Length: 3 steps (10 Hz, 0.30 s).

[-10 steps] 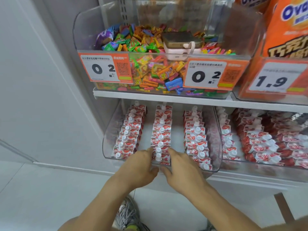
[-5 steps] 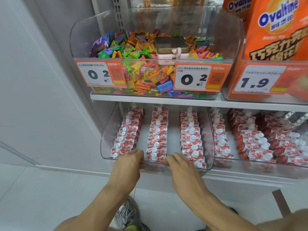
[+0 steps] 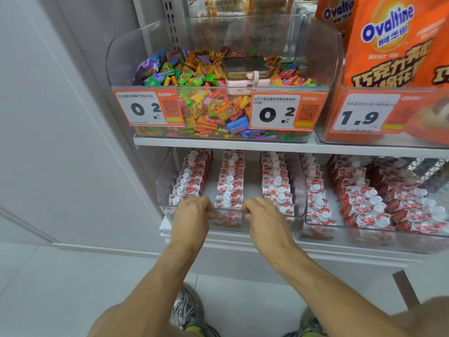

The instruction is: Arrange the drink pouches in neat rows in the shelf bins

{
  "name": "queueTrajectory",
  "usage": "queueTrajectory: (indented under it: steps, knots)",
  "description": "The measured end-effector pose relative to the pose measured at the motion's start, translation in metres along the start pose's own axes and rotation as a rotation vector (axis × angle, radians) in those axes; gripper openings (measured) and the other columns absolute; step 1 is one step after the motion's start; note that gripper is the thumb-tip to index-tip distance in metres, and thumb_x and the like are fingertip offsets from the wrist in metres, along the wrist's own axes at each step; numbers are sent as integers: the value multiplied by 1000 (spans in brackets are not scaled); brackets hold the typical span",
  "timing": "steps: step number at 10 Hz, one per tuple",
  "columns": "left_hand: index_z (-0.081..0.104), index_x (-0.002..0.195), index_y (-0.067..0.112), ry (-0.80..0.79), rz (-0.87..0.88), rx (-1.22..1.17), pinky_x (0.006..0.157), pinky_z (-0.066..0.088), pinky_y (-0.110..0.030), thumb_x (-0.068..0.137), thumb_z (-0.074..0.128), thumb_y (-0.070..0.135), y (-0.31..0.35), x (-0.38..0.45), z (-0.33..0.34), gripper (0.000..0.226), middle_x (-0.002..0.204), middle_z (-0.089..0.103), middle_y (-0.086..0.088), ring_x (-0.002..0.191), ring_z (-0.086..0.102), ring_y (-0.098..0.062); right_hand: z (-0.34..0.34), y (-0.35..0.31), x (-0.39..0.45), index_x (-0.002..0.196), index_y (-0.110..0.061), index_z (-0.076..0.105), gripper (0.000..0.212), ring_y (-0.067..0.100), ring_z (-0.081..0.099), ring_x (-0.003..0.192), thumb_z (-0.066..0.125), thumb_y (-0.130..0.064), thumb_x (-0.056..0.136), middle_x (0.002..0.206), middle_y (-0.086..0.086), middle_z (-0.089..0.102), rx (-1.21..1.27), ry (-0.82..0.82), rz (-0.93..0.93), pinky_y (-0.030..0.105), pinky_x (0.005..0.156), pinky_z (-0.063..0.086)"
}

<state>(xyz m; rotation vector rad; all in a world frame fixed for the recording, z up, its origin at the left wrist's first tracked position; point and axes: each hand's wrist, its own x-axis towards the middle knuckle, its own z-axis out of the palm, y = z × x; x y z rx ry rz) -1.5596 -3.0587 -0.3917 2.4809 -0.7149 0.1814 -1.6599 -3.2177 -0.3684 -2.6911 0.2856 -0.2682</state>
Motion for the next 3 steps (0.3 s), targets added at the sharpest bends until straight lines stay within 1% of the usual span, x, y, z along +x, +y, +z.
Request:
queueTrajectory:
  steps: [1,2,3]
  knots:
    - [70,72,14,-57,-46,24,61,46,-29,76,79,13,1,-6,1,10,74,68,1,71,61,-18,7,8,-10,112,-13,65,20,22,55,106,54,-7,98,107,2,61,24,-26,-41,37,87,48]
    - [70,81,15,-83,-23,60,65,48,-29,81,76,22,4,-8,0,9,82,69,1,77,63,-19,0,16,-29,124,-12,62,30,19,53,112,58,-8,95,115,1,57,33,26,-170,32,94,47]
    - [71,93,14,-70,44,135,74,50,-32,80,75,25,4,-15,-5,17,91,69,-2,86,63,-23,-24,35,-50,119,-12,63,30,13,52,111,64,-5,89,116,-1,56,136,194,-230,20,98,40]
